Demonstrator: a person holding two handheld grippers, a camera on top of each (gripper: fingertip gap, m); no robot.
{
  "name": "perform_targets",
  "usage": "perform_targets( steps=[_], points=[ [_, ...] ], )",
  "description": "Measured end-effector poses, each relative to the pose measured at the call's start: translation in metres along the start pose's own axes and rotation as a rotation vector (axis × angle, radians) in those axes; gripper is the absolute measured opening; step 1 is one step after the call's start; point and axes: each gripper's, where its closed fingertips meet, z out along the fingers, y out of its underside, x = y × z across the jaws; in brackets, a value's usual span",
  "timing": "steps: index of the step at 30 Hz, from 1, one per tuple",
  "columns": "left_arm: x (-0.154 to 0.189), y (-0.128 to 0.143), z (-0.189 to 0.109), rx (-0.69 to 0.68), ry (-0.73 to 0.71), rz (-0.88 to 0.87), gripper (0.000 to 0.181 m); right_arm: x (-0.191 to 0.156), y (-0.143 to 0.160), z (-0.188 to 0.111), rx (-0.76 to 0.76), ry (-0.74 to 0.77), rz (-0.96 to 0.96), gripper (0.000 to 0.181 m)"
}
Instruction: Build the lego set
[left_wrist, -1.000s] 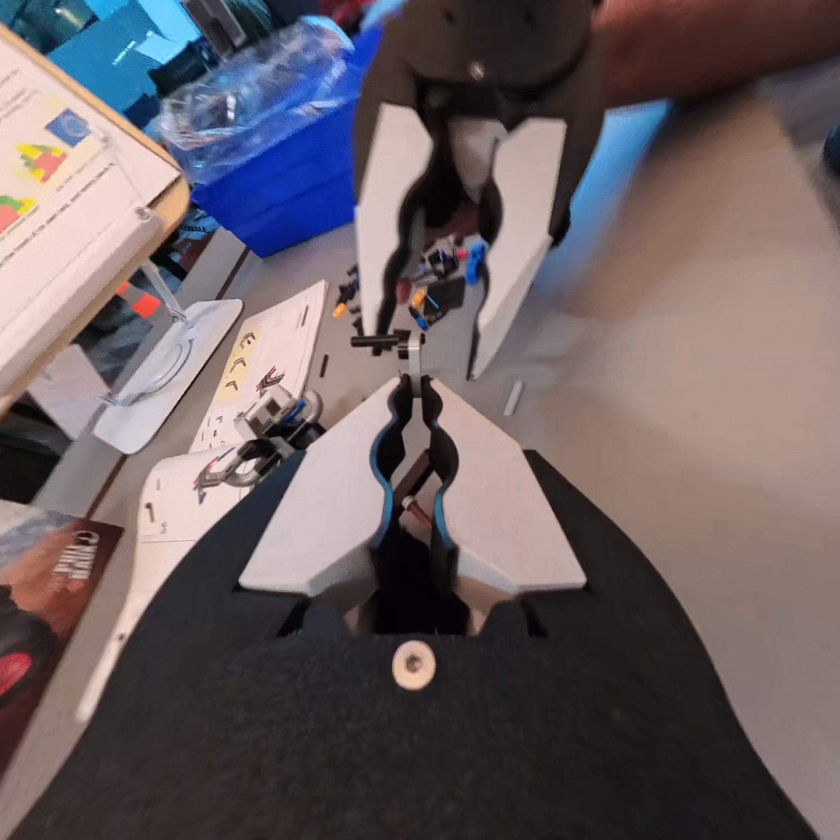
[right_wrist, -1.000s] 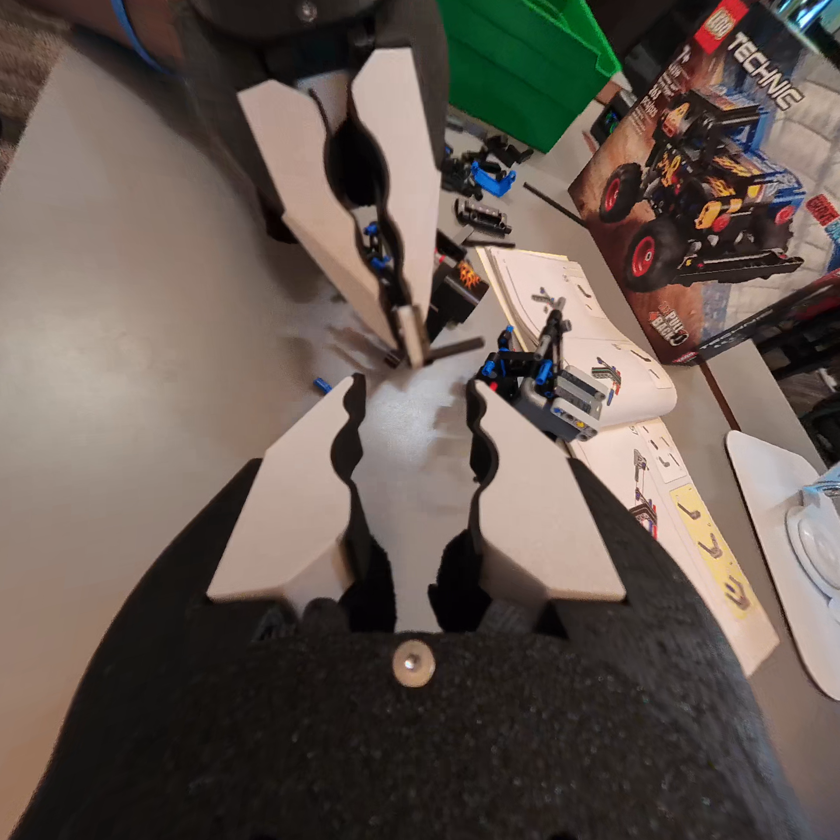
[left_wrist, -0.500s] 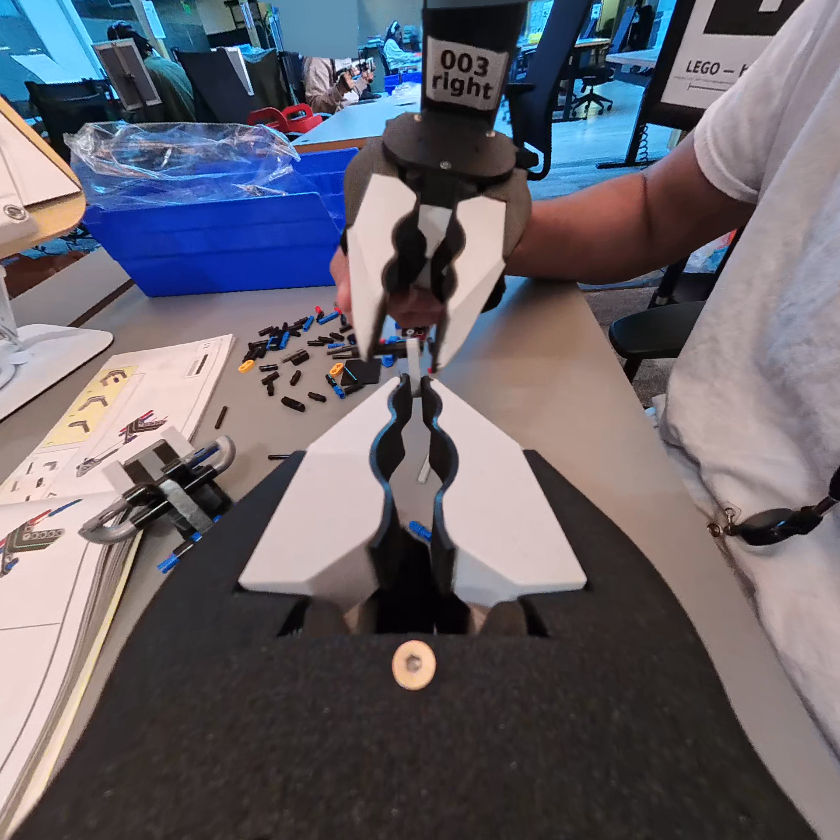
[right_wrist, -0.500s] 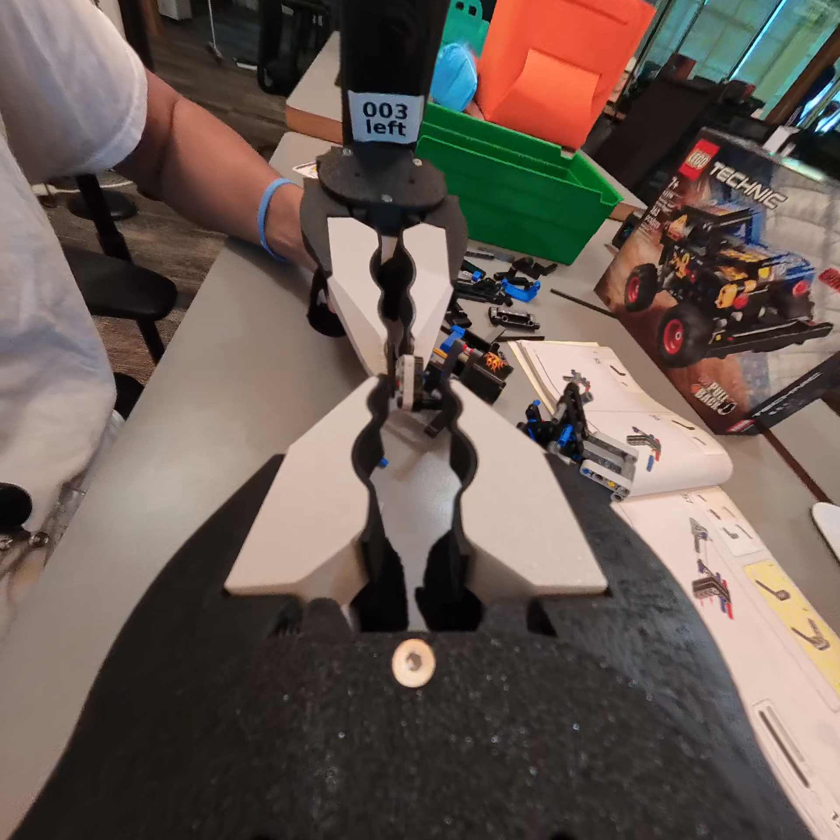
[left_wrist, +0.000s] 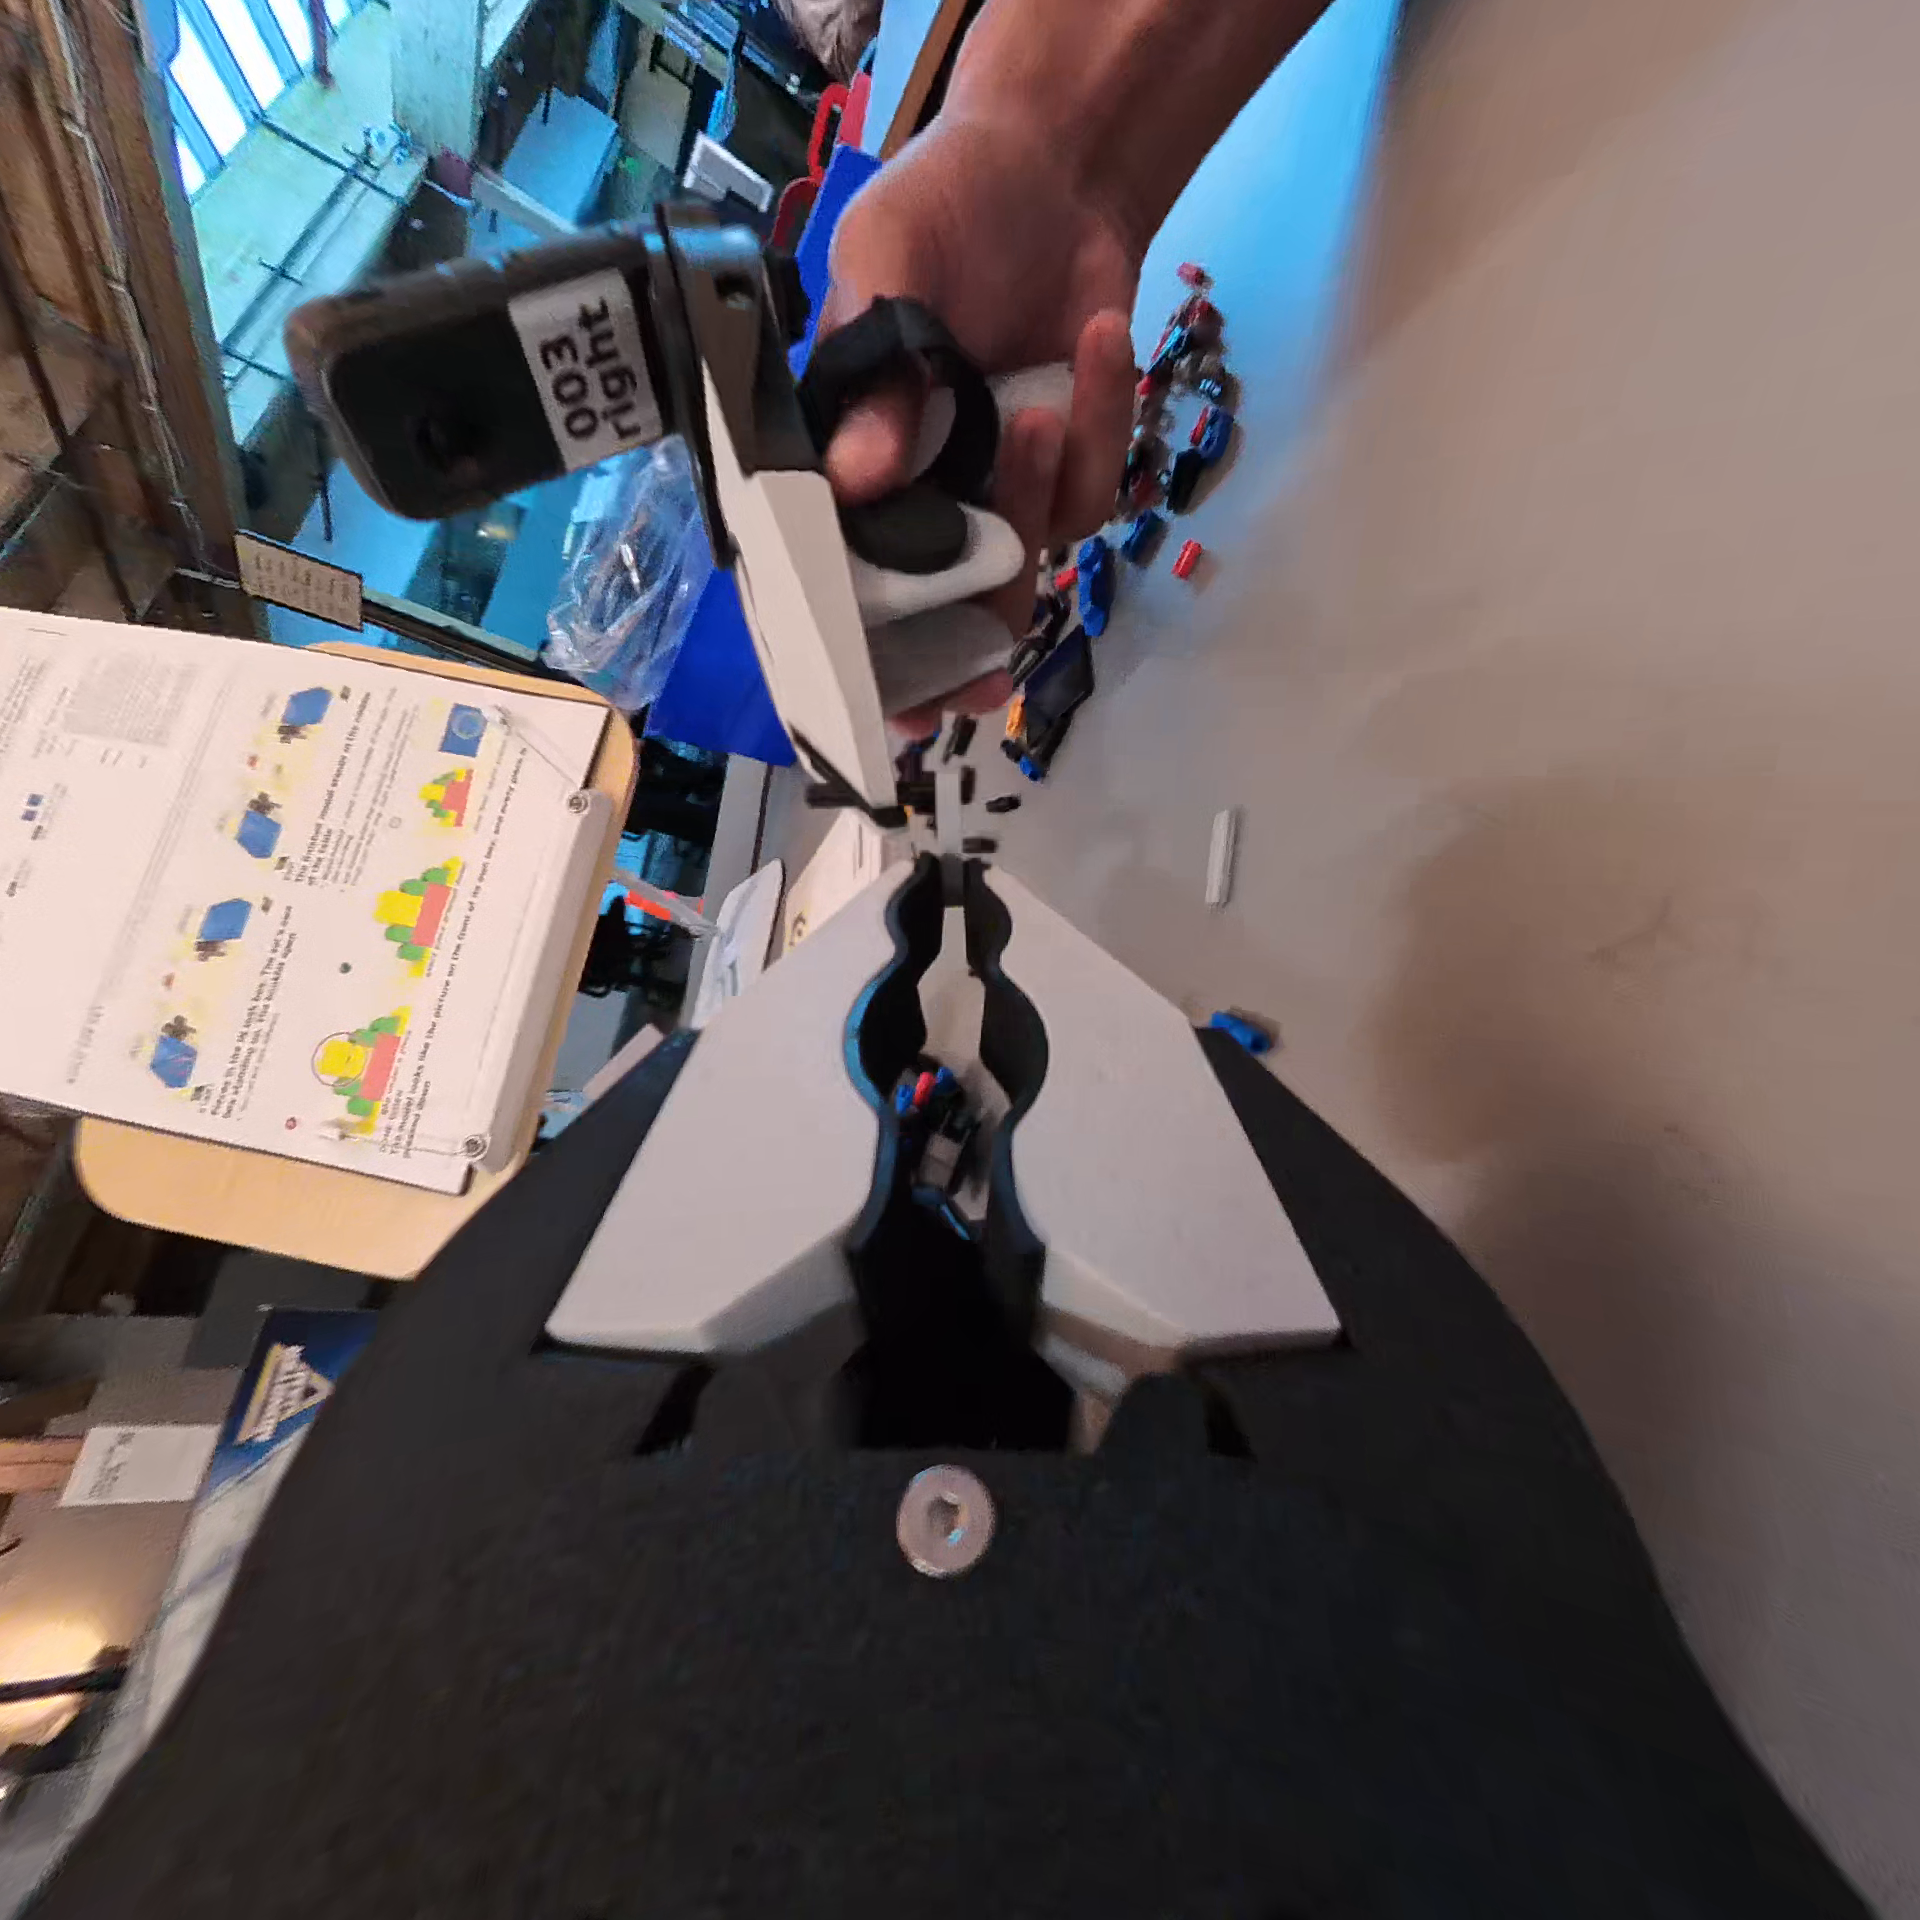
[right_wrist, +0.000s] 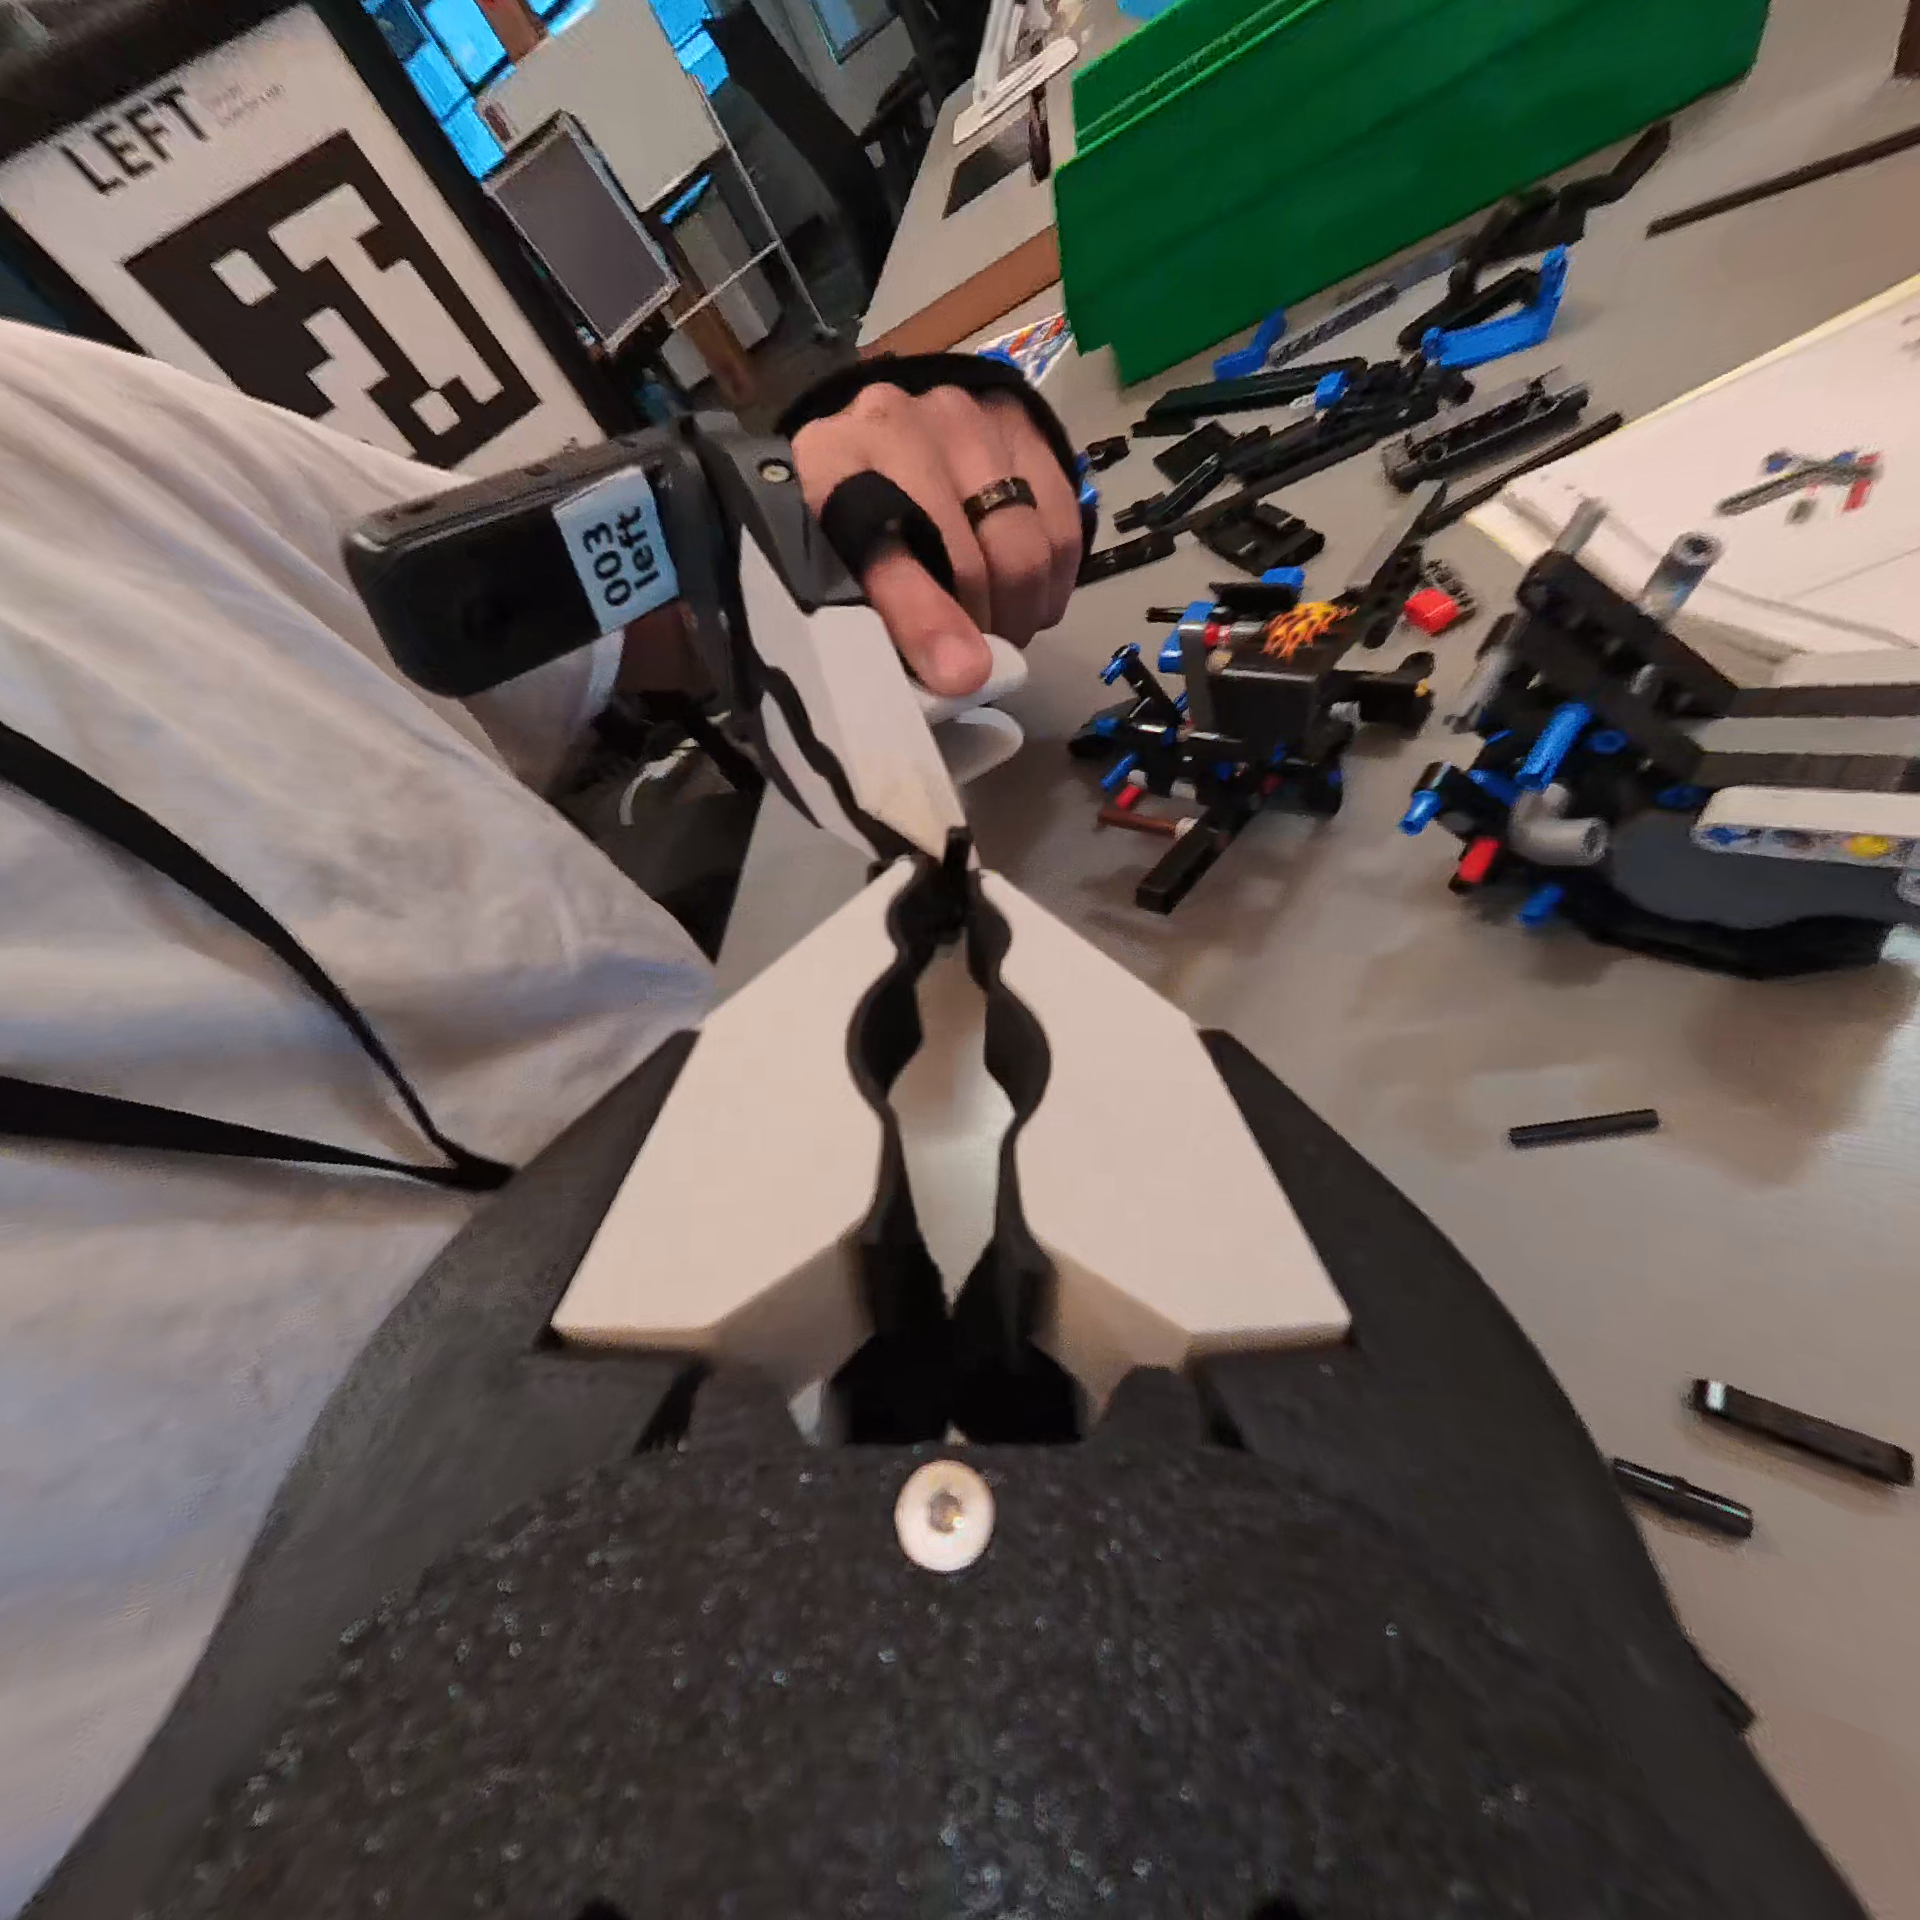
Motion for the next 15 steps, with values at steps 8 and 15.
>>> perform_targets(
  steps=[8, 15],
  points=[
    [-0.038, 0.024, 0.005, -0.046, -0.027, -0.665, 0.031, 0.015, -0.037, -0.018, 0.109, 0.492, -0.597, 0.003],
    [-0.048, -0.024, -0.003, 0.379, 0.324, -1.394, 0.027, -0.007, -0.052, -0.016, 0.192, 0.729, -1.011, 0.003]
  ],
)
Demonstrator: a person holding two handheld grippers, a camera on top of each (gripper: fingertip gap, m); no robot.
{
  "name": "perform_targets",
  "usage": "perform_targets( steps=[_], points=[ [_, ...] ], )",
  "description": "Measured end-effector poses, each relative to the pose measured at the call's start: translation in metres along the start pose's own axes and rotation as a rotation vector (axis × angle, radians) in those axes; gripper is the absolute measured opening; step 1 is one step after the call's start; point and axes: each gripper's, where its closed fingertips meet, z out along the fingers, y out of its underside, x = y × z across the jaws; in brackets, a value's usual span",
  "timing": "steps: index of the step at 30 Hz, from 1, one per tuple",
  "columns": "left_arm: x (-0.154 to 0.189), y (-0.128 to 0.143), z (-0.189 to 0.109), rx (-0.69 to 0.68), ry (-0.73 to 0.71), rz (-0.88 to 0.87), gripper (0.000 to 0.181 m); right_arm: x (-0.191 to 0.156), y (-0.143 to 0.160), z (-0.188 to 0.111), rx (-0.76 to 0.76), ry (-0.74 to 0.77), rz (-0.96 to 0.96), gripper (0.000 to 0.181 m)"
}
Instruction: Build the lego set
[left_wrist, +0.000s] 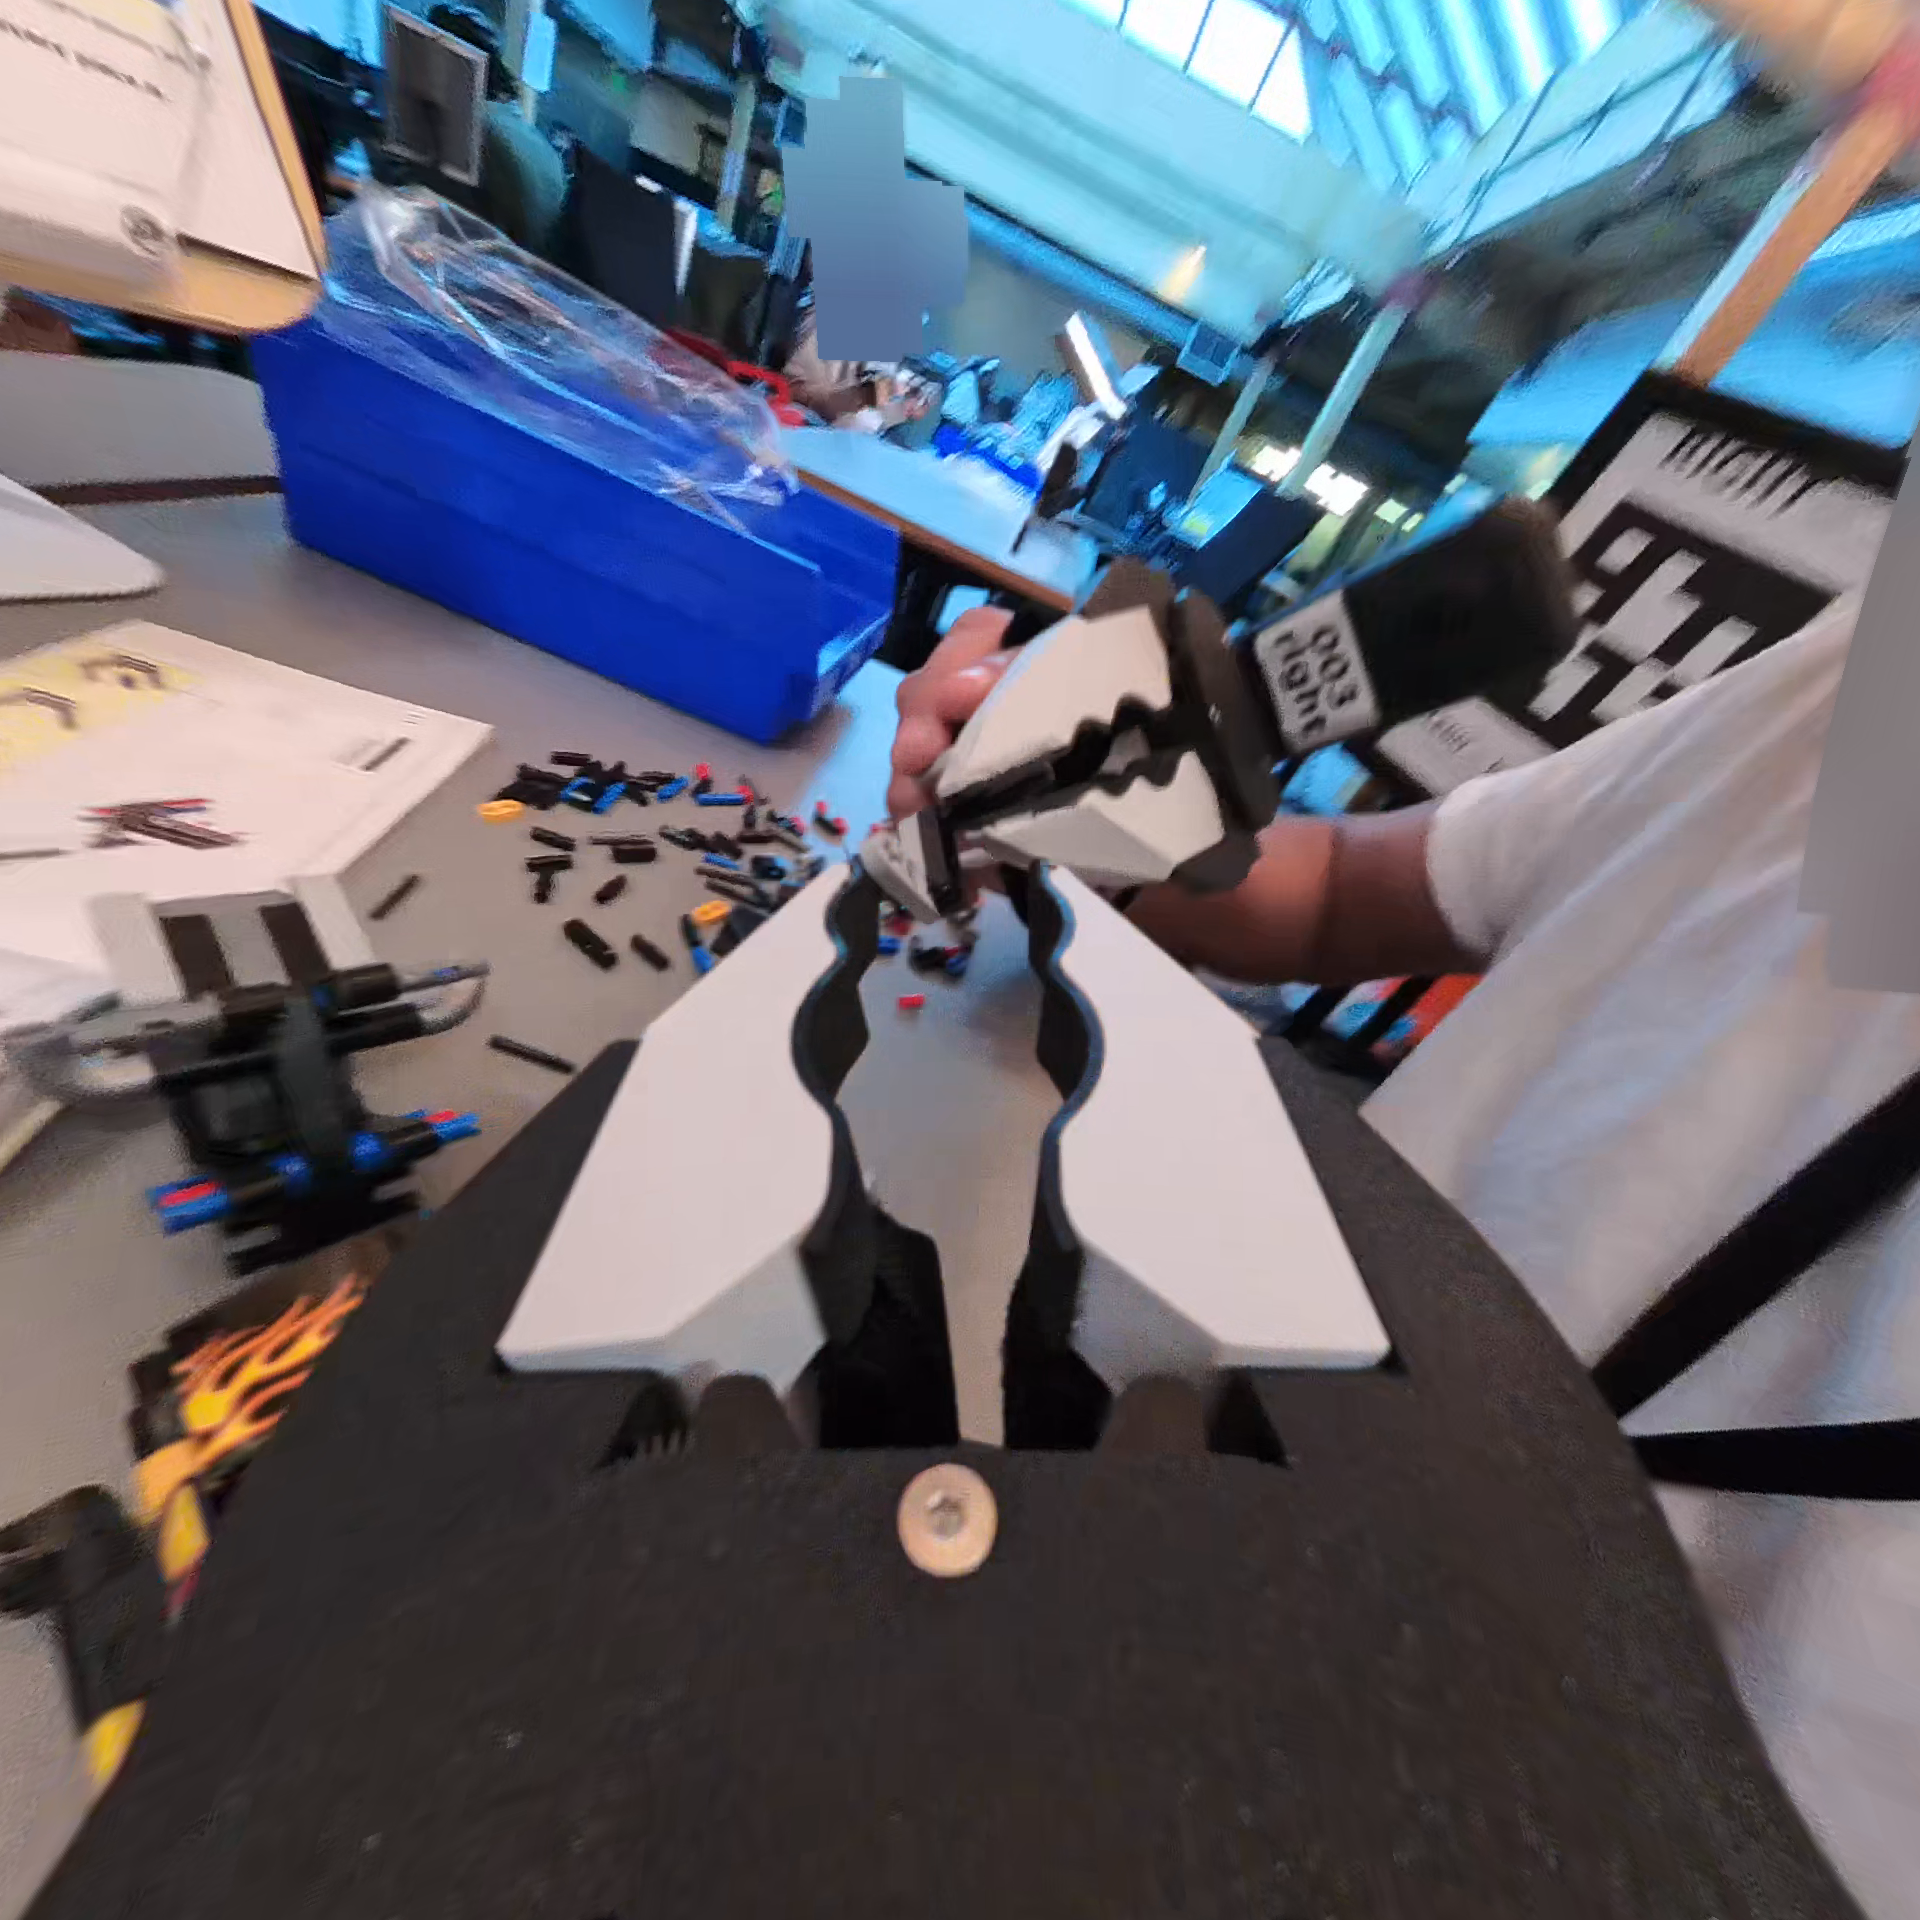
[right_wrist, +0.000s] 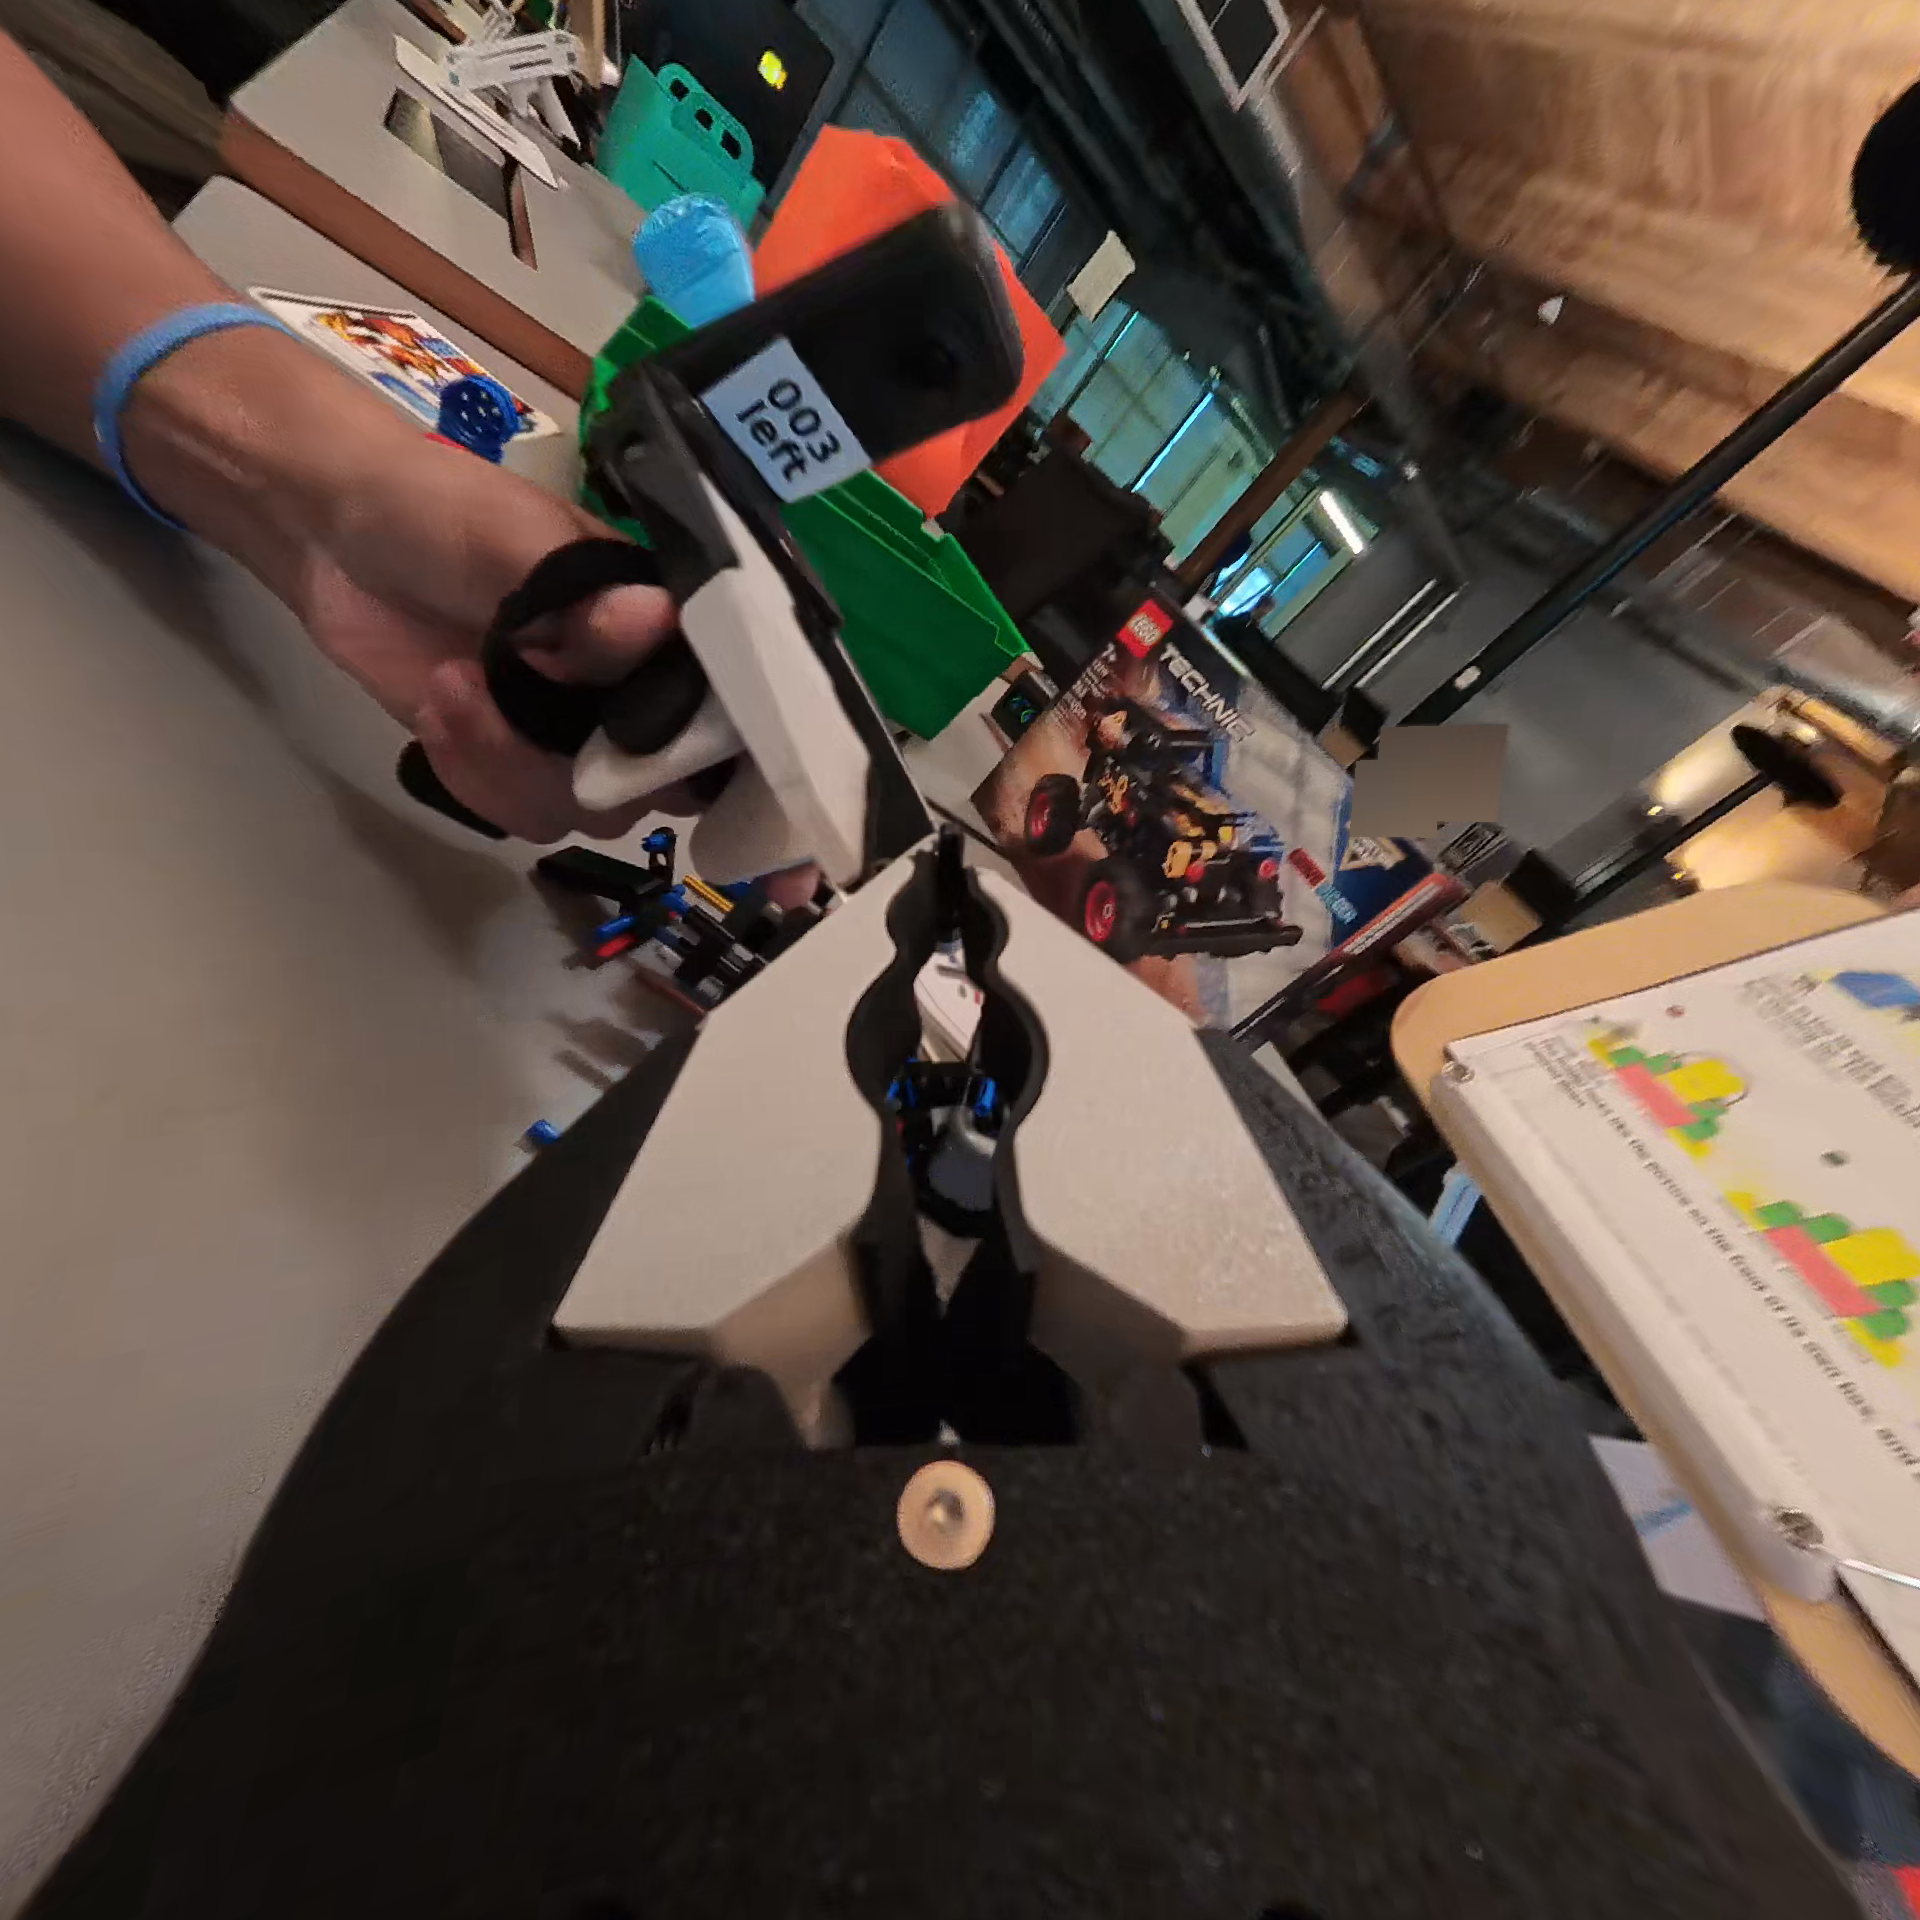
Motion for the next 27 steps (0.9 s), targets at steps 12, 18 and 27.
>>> perform_targets(
  steps=[12, 18, 27],
  points=[
    [-0.029, 0.000, -0.011, 0.005, -0.212, 0.197, 0.006, -0.006, 0.014, 0.009, -0.071, -0.014, 0.153, 0.011],
    [-0.043, 0.003, -0.016, -0.096, -0.476, 0.665, 0.006, -0.005, 0.033, 0.019, -0.177, -0.047, 0.398, 0.014],
    [-0.039, 0.001, -0.018, -0.127, -0.597, 1.034, 0.006, -0.014, 0.034, 0.018, -0.162, -0.198, 0.639, 0.007]
  ],
)
